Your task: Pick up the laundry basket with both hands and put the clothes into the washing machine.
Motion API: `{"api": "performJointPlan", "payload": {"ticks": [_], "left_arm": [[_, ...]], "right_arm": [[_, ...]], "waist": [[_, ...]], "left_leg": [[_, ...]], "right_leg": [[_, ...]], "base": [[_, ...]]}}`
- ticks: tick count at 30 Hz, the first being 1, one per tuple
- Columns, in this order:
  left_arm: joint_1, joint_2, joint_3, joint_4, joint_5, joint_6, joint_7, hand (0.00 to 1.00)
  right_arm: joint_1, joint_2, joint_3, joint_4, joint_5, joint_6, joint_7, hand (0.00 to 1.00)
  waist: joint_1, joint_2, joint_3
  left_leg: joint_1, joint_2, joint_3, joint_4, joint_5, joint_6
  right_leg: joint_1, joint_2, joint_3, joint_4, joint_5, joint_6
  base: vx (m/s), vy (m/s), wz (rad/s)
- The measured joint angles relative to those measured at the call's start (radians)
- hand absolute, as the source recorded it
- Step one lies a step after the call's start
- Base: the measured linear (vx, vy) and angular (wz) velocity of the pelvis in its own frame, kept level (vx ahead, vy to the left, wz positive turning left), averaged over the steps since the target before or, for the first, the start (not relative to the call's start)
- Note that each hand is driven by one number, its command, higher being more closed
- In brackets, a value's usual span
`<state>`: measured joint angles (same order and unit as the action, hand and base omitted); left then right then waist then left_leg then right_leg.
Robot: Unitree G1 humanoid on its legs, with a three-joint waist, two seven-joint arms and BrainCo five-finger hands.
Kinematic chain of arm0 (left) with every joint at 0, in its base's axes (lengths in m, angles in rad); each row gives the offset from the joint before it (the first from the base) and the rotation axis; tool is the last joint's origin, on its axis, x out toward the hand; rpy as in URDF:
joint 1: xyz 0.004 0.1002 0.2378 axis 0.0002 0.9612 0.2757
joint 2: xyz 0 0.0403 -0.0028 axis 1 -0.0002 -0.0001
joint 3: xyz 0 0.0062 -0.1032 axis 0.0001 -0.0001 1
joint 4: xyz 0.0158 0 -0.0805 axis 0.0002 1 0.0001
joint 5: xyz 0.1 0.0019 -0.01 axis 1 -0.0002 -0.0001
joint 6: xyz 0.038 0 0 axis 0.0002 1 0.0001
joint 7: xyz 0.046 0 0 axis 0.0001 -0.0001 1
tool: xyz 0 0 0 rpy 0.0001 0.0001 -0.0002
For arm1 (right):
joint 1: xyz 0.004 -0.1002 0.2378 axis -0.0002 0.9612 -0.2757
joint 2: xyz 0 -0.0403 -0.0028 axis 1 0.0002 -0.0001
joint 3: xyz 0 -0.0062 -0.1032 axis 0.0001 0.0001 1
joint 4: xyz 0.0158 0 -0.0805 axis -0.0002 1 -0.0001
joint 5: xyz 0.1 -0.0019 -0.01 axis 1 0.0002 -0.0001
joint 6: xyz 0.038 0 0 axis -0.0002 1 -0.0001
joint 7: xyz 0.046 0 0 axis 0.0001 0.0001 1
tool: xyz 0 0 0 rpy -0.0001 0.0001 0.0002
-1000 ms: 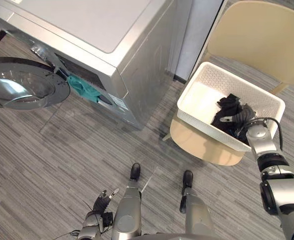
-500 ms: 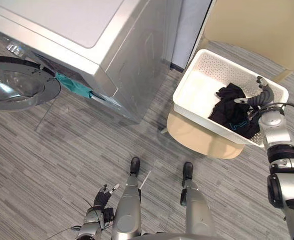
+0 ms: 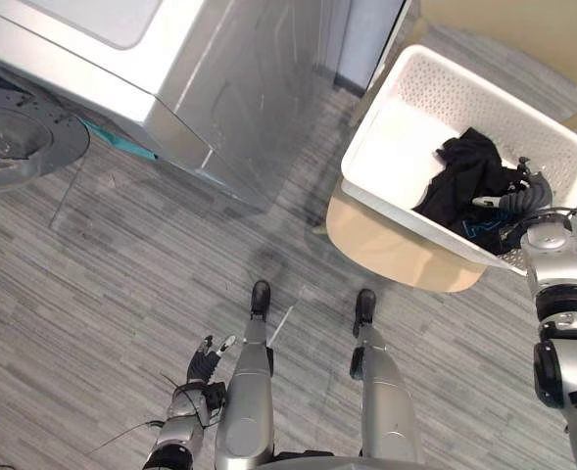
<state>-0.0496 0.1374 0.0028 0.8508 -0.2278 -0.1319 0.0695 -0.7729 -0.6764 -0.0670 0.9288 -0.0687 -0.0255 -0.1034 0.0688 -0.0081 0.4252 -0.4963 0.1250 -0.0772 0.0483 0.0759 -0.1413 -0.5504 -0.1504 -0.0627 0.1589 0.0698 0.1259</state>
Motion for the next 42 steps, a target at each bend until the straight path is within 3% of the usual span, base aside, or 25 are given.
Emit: {"api": "performJointPlan", "payload": {"ticks": [6, 12, 13, 21, 30, 37, 42], "left_arm": [[-0.034, -0.018, -0.001, -0.059, -0.039, -0.009, 0.001, 0.00], [-0.054, -0.022, 0.002, -0.130, -0.078, -0.012, 0.002, 0.00], [-0.054, -0.022, 0.002, -0.134, -0.080, -0.012, 0.002, 0.00], [-0.054, -0.034, 0.010, -0.144, -0.086, -0.011, 0.019, 0.00], [-0.047, -0.064, 0.037, -0.134, -0.092, -0.003, 0.030, 0.00], [-0.047, -0.064, 0.050, -0.089, -0.092, 0.013, 0.045, 0.00], [-0.034, -0.063, 0.089, -0.023, -0.093, 0.027, 0.045, 0.00]], "right_arm": [[-0.048, -0.061, 0.078, 0.041, 0.033, -0.007, -0.008, 0.00], [-0.122, -0.119, 0.239, 0.105, 0.026, -0.008, -0.042, 0.00], [-0.123, -0.125, 0.253, 0.106, 0.026, -0.008, -0.045, 1.00], [-0.118, -0.137, 0.306, 0.125, -0.016, -0.006, -0.069, 1.00], [-0.038, -0.099, 0.311, 0.124, -0.001, 0.033, -0.024, 1.00], [0.000, -0.033, 0.068, 0.078, 0.132, 0.037, -0.052, 1.00], [0.075, 0.043, -0.151, 0.025, 0.233, 0.053, -0.075, 1.00]], "waist": [[0.001, 0.003, 0.028], [0.010, 0.011, 0.047], [0.011, 0.011, 0.047], [0.029, 0.011, 0.046], [0.053, 0.009, 0.042], [0.054, -0.008, 0.030], [0.055, -0.046, -0.038]], "left_leg": [[-0.137, -0.004, -0.017, 0.069, -0.005, 0.004], [-0.281, -0.017, -0.046, 0.190, -0.035, 0.008], [-0.287, -0.018, -0.050, 0.198, -0.037, 0.010], [-0.293, -0.022, -0.076, 0.211, -0.040, 0.014], [-0.204, -0.024, -0.095, 0.196, -0.034, 0.005], [-0.103, -0.020, -0.097, 0.198, -0.043, 0.007], [-0.008, -0.018, -0.097, 0.194, -0.058, 0.007]], "right_leg": [[-0.121, -0.007, -0.005, 0.055, 0.000, 0.000], [-0.232, -0.009, -0.013, 0.130, -0.010, -0.006], [-0.236, -0.009, -0.015, 0.136, -0.012, -0.007], [-0.232, -0.013, -0.036, 0.161, -0.020, -0.013], [-0.129, -0.020, -0.067, 0.152, -0.038, -0.010], [-0.009, -0.014, -0.078, 0.125, -0.039, -0.009], [0.104, -0.012, -0.089, 0.092, -0.042, -0.005]], "base": [[-0.04, -0.011, 0.05], [-0.06, 0.008, 0.06], [-0.04, 0.027, 0.10], [0.00, 0.015, 0.07], [0.04, 0.008, 0.09], [0.01, 0.002, 0.03], [0.02, 0.001, 0.04]]}}
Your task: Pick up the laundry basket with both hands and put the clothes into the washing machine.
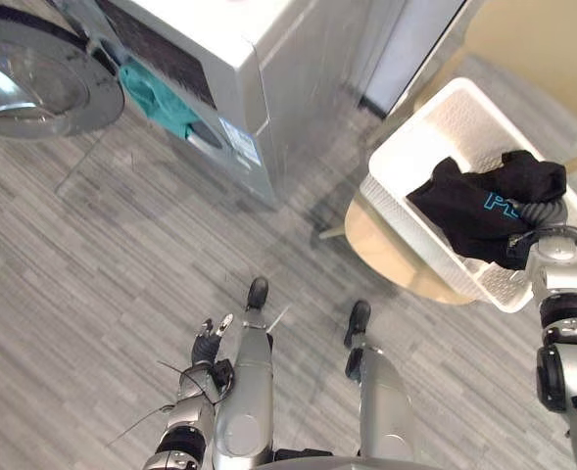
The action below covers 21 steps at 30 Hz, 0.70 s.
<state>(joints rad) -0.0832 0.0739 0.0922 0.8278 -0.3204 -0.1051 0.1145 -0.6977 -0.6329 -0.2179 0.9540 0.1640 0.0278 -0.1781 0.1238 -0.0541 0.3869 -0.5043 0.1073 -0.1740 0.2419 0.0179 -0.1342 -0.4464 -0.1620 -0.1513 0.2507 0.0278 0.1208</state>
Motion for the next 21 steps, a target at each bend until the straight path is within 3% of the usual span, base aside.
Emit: {"api": "performJointPlan", "payload": {"ticks": [5, 12, 14, 17, 21], "left_arm": [[0.068, -0.002, 0.036, 0.010, -0.001, 0.012, -0.002, 0.00], [0.167, -0.017, 0.143, 0.024, -0.051, 0.037, 0.003, 0.00], [0.188, -0.018, 0.190, -0.037, -0.085, 0.046, 0.020, 0.00], [0.219, -0.013, 0.312, -0.285, -0.164, 0.051, 0.065, 0.00], [0.186, 0.049, 0.441, -0.623, -0.175, 0.008, 0.137, 0.00]], "right_arm": [[0.087, 0.037, -0.186, -0.129, 0.111, 0.003, -0.031, 1.00], [0.231, 0.096, -0.336, -0.525, 0.181, -0.021, -0.104, 1.00], [0.244, 0.108, -0.348, -0.603, 0.181, -0.023, -0.122, 1.00], [0.275, 0.113, -0.356, -0.719, 0.179, -0.030, -0.153, 1.00], [0.279, 0.132, -0.354, -0.827, 0.178, -0.061, -0.173, 1.00]], "waist": [[-0.001, -0.026, -0.102], [-0.004, -0.035, -0.244], [-0.005, -0.035, -0.271], [-0.004, -0.035, -0.325], [-0.004, -0.029, -0.360]], "left_leg": [[0.091, -0.002, 0.004, -0.053, -0.006, 0.007], [0.234, -0.002, 0.019, -0.153, 0.004, 0.004], [0.269, -0.001, 0.025, -0.173, 0.004, 0.004], [0.301, 0.000, 0.029, -0.199, 0.004, 0.004], [0.341, -0.003, 0.037, -0.209, 0.000, 0.005]], "right_leg": [[0.092, -0.008, -0.016, -0.044, -0.007, -0.001], [0.228, -0.015, -0.038, -0.117, -0.014, 0.019], [0.261, -0.014, -0.038, -0.140, -0.014, 0.020], [0.295, -0.013, -0.041, -0.172, -0.013, 0.021], [0.335, -0.015, -0.038, -0.189, -0.013, 0.021]], "base": [[0.06, 0.000, 0.09], [0.12, 0.010, 0.05], [0.14, -0.006, -0.03], [0.11, -0.008, -0.01], [0.06, -0.004, -0.04]]}}
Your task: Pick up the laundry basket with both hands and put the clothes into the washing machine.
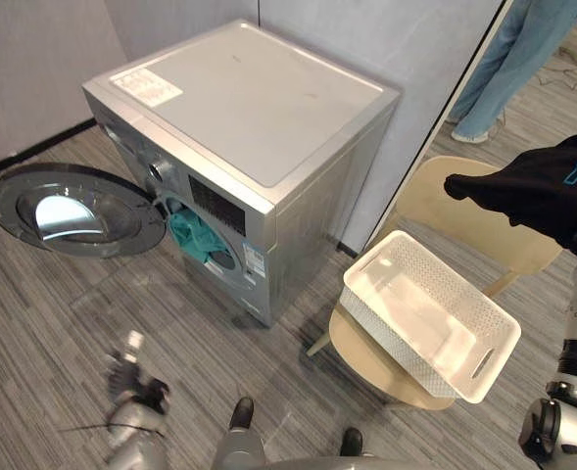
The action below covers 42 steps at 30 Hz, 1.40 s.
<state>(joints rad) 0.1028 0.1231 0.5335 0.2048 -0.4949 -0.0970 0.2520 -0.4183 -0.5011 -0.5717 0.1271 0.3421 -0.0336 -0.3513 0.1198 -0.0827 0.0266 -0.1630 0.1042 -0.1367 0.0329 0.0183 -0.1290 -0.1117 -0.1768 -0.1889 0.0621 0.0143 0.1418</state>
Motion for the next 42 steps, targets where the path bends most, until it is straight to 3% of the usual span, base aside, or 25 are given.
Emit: {"api": "performJointPlan", "payload": {"ticks": [4, 7, 11, 19, 20, 23, 26, 32, 36, 42], "left_arm": [[-0.041, 0.073, 0.008, -0.253, 0.039, -0.041, 0.058, 0.00], [-0.086, 0.127, -0.082, -0.391, 0.152, -0.047, 0.071, 0.00], [-0.183, 0.184, -0.215, -0.403, 0.231, -0.054, 0.062, 0.00], [-0.484, 0.280, -0.539, -0.256, 0.174, -0.061, -0.038, 0.00], [-0.523, 0.286, -0.579, -0.227, 0.173, -0.058, -0.057, 0.00], [-0.581, 0.287, -0.646, -0.172, 0.173, -0.043, -0.079, 0.00], [-0.615, 0.291, -0.710, -0.114, 0.146, -0.024, -0.105, 0.00], [-0.679, 0.291, -0.881, 0.005, 0.009, 0.024, -0.160, 0.00], [-0.748, 0.251, -0.977, 0.074, -0.085, 0.047, -0.164, 0.00], [-0.812, 0.184, -1.103, 0.121, -0.102, 0.075, -0.166, 0.00]], "right_arm": [[0.002, 0.014, 0.081, -0.052, 0.000, -0.017, 0.005, 1.00], [0.002, 0.025, 0.179, -0.098, 0.002, -0.029, 0.040, 1.00], [-0.012, 0.024, 0.258, -0.115, 0.034, -0.036, 0.101, 1.00], [-0.083, 0.024, 0.399, -0.114, 0.192, -0.038, 0.191, 1.00], [-0.099, 0.024, 0.419, -0.114, 0.211, -0.038, 0.204, 1.00], [-0.123, 0.022, 0.453, -0.112, 0.251, -0.038, 0.223, 1.00], [-0.130, 0.020, 0.470, -0.109, 0.281, -0.036, 0.226, 1.00], [-0.168, 0.012, 0.547, -0.098, 0.328, -0.033, 0.231, 1.00], [-0.191, 0.008, 0.589, -0.098, 0.337, -0.034, 0.246, 1.00], [-0.218, 0.007, 0.623, -0.099, 0.337, -0.033, 0.245, 1.00]], "waist": [[-0.011, 0.012, -0.043], [-0.021, 0.027, -0.074], [-0.025, 0.039, -0.092], [-0.062, 0.040, -0.111], [-0.081, 0.040, -0.111], [-0.107, 0.040, -0.111], [-0.108, 0.040, -0.111], [-0.137, 0.039, -0.110], [-0.155, 0.034, -0.107], [-0.165, 0.024, -0.100]], "left_leg": [[0.048, -0.002, 0.012, 0.001, -0.016, 0.004], [0.073, -0.001, 0.030, 0.001, -0.029, 0.008], [0.097, 0.001, 0.058, -0.002, -0.030, 0.009], [0.126, -0.001, 0.113, -0.017, -0.030, 0.010], [0.126, -0.001, 0.112, -0.017, -0.030, 0.010], [0.128, 0.001, 0.117, -0.017, -0.030, 0.010], [0.128, 0.004, 0.128, -0.018, -0.031, 0.011], [0.128, 0.006, 0.130, -0.018, -0.031, 0.011], [0.126, 0.006, 0.133, -0.018, -0.031, 0.011], [0.125, 0.007, 0.136, -0.021, -0.031, 0.011]], "right_leg": [[0.044, 0.000, 0.012, -0.015, 0.000, 0.000], [0.057, 0.001, 0.032, -0.025, -0.004, -0.006], [0.058, 0.003, 0.065, -0.029, -0.001, -0.007], [0.055, 0.006, 0.138, -0.051, 0.035, 0.005], [0.055, 0.006, 0.138, -0.052, 0.036, 0.005], [0.050, 0.010, 0.150, -0.053, 0.038, 0.003], [0.042, 0.015, 0.169, -0.059, 0.047, -0.001], [0.041, 0.017, 0.173, -0.065, 0.052, -0.002], [0.038, 0.017, 0.177, -0.067, 0.052, -0.002], [0.036, 0.018, 0.180, -0.071, 0.056, 0.000]], "base": [[0.01, -0.002, -0.10], [-0.04, 0.000, -0.15], [-0.04, 0.000, -0.24], [0.00, 0.007, -0.24], [0.00, 0.000, -0.06], [0.00, -0.006, -0.10], [-0.02, -0.006, -0.18], [-0.04, -0.004, -0.02], [-0.01, 0.000, -0.02], [0.00, 0.000, 0.00]]}}
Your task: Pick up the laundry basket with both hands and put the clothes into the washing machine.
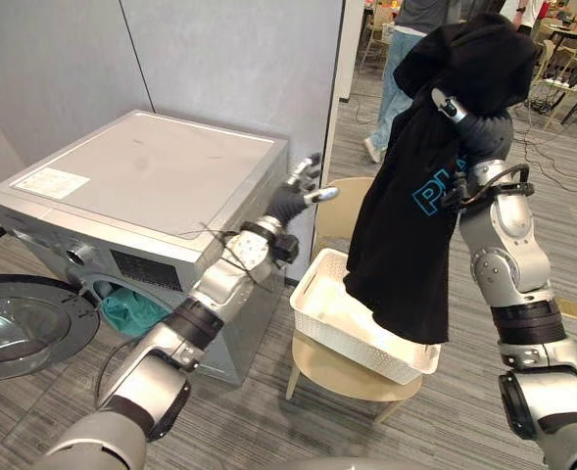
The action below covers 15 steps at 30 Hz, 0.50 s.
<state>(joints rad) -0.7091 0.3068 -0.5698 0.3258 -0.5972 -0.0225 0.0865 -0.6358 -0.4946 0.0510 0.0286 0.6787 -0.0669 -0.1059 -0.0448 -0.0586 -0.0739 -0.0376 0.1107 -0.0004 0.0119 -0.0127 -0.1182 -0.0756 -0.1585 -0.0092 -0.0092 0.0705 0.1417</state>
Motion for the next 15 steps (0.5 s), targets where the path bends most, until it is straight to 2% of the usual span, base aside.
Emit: {"api": "performJointPlan", "payload": {"ticks": [8, 15], "left_arm": [[-0.017, -0.092, -0.127, 0.077, 0.003, 0.037, -0.022, 0.00], [-0.055, -0.156, -0.193, 0.155, 0.062, 0.059, -0.042, 0.00]], "right_arm": [[-0.062, 0.003, 0.046, 0.004, 0.001, 0.001, -0.003, 1.00], [-0.089, 0.019, 0.067, 0.035, 0.029, 0.001, -0.024, 1.00]], "waist": [[-0.013, -0.008, 0.005], [-0.024, -0.014, 0.034]], "left_leg": [[0.000, 0.000, 0.006, -0.006, 0.000, 0.000], [0.002, 0.000, 0.009, -0.007, 0.000, 0.000]], "right_leg": [[0.000, 0.000, 0.005, -0.012, 0.004, 0.001], [-0.001, 0.000, 0.008, -0.013, 0.006, 0.001]], "base": [[0.00, 0.000, 0.00], [0.00, 0.000, 0.00]]}}
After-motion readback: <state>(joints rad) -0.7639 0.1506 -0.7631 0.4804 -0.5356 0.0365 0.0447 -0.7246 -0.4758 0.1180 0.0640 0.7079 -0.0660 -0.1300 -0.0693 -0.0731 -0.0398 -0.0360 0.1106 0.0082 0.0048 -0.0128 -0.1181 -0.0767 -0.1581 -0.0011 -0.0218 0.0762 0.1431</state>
